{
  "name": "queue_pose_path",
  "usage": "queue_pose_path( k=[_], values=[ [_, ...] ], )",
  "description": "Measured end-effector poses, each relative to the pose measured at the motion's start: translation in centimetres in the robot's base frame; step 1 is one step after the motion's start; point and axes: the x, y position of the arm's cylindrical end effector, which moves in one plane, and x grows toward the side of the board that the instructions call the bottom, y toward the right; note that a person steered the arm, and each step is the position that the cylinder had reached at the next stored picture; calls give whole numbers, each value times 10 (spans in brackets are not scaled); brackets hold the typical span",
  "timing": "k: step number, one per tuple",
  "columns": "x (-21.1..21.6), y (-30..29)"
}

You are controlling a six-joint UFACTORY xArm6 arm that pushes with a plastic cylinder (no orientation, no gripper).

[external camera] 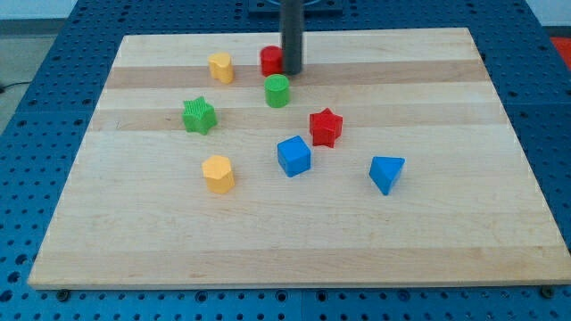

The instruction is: Push the red circle slightly to the bottom side of the board

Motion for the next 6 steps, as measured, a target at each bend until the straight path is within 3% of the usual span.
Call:
queue_pose_path(
  k=[1, 3, 5, 6],
  values=[
    [-10, -39],
    [-63, -24],
    [-24, -140],
    [-15, -155]
  ],
)
